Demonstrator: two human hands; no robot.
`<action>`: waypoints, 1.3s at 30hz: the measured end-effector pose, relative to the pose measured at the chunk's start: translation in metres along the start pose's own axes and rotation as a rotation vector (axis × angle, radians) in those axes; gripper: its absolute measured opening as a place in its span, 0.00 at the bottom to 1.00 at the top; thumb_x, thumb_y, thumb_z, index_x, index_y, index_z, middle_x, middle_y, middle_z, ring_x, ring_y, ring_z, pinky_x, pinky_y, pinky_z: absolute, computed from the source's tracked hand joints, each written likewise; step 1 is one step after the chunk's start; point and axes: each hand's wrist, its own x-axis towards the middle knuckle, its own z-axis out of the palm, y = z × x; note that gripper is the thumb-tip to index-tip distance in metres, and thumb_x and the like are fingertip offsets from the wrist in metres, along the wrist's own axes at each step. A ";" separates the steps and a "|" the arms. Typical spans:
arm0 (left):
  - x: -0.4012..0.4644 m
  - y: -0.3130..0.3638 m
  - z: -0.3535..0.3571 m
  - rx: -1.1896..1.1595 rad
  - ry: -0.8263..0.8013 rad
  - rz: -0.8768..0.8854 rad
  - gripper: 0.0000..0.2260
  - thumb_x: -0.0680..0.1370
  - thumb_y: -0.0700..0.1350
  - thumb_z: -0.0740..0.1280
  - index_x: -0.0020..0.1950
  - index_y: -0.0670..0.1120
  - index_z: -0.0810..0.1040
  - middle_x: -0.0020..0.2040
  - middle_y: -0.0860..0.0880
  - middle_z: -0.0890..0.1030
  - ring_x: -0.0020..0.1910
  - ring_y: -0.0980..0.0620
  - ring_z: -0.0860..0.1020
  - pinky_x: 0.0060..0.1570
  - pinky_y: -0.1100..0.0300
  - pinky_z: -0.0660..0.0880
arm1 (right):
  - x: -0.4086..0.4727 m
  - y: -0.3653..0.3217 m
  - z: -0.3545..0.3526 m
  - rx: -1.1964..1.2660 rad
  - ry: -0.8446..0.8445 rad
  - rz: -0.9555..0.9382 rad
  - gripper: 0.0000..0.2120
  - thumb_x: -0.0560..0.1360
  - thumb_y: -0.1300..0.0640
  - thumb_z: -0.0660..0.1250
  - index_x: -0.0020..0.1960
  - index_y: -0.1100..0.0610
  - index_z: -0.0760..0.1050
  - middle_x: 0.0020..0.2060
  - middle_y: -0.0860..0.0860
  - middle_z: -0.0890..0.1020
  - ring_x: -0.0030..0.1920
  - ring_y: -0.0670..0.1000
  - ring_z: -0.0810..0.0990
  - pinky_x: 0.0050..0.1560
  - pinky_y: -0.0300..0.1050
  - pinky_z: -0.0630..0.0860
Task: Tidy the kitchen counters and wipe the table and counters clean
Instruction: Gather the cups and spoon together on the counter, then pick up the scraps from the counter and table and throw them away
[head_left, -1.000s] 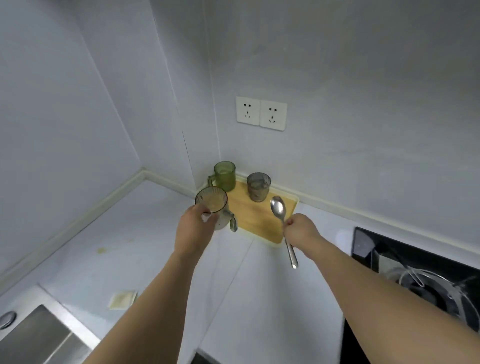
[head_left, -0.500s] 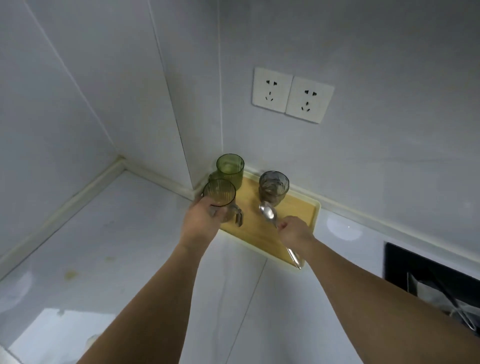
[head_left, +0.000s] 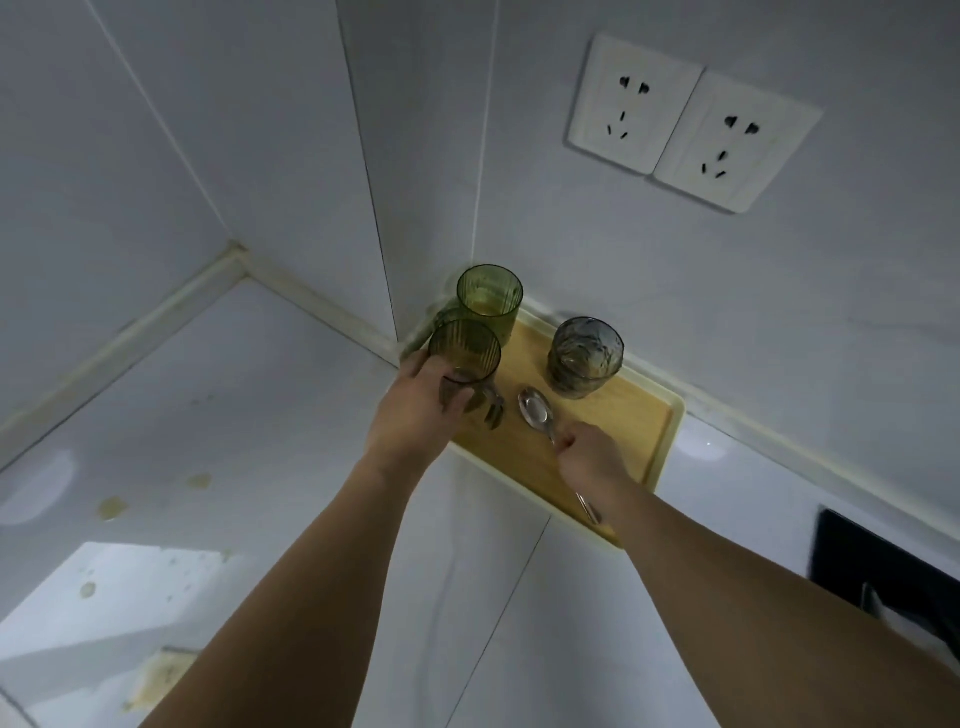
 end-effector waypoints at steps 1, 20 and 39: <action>-0.001 0.000 0.001 -0.012 0.005 -0.007 0.14 0.78 0.49 0.66 0.63 0.47 0.72 0.68 0.49 0.70 0.59 0.46 0.75 0.53 0.54 0.73 | 0.000 0.000 0.000 0.005 0.006 -0.001 0.10 0.75 0.64 0.60 0.49 0.56 0.78 0.44 0.53 0.79 0.43 0.52 0.76 0.40 0.43 0.72; -0.134 0.035 -0.043 0.222 -0.090 0.063 0.24 0.80 0.50 0.63 0.74 0.46 0.62 0.75 0.49 0.62 0.68 0.45 0.70 0.66 0.50 0.70 | -0.149 0.022 -0.041 0.023 0.160 -0.235 0.21 0.78 0.57 0.62 0.69 0.58 0.67 0.64 0.55 0.71 0.62 0.57 0.73 0.59 0.46 0.73; -0.385 -0.087 -0.102 0.272 -0.040 -0.297 0.19 0.80 0.46 0.62 0.70 0.46 0.69 0.71 0.49 0.67 0.64 0.48 0.73 0.63 0.56 0.70 | -0.305 0.025 0.092 -0.114 -0.149 -0.501 0.19 0.79 0.57 0.59 0.69 0.57 0.67 0.67 0.53 0.69 0.64 0.53 0.71 0.63 0.46 0.71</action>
